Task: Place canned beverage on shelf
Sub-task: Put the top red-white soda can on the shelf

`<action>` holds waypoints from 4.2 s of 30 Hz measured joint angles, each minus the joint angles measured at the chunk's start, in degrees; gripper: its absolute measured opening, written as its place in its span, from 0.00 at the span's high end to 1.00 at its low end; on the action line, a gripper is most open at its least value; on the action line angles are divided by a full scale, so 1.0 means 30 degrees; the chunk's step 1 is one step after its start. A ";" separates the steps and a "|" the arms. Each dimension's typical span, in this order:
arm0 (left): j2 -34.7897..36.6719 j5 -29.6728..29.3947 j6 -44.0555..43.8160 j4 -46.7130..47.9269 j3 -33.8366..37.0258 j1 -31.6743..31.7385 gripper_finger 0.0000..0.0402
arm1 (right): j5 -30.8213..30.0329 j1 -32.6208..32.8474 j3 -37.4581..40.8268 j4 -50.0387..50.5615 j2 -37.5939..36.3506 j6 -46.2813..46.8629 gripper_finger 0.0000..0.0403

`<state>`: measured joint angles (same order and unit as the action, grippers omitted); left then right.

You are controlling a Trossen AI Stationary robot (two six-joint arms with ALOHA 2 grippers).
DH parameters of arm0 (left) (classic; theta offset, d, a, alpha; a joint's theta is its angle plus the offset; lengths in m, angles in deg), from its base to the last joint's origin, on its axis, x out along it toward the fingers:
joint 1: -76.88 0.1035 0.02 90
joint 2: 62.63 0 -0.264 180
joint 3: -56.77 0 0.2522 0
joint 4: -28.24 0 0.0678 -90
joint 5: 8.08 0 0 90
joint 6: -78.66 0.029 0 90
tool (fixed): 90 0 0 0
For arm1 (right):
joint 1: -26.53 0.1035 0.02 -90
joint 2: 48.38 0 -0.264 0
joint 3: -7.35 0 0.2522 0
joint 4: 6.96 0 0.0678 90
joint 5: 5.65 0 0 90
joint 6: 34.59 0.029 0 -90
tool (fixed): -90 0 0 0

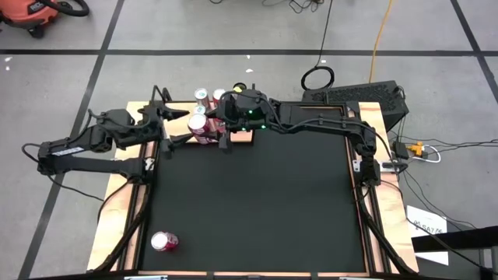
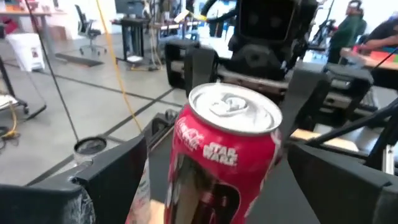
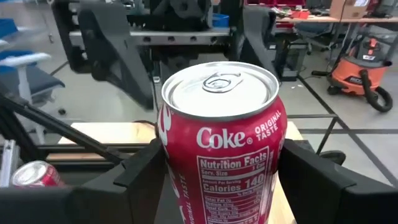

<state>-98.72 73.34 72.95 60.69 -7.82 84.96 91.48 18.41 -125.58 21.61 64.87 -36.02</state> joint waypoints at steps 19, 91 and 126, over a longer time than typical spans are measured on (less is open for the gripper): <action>-0.1404 0.0879 -0.0827 0.1563 -0.0453 0.0012 0.00 | 0.0651 -0.0061 0.0000 -0.1245 0.0000 0.0929 0.36; 0.5636 -1.3868 -0.5465 -0.4448 1.4714 0.0843 0.39 | 0.0214 -0.2280 0.0000 0.3583 -0.0743 0.0252 0.28; 0.3970 -1.5261 -0.7589 -0.4978 1.6035 0.1688 0.25 | 0.0687 -0.2477 0.0000 0.3607 -0.0736 -0.0348 0.28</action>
<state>-86.81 27.55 50.18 45.76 40.29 90.03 93.54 10.98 -125.58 32.43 62.67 -37.07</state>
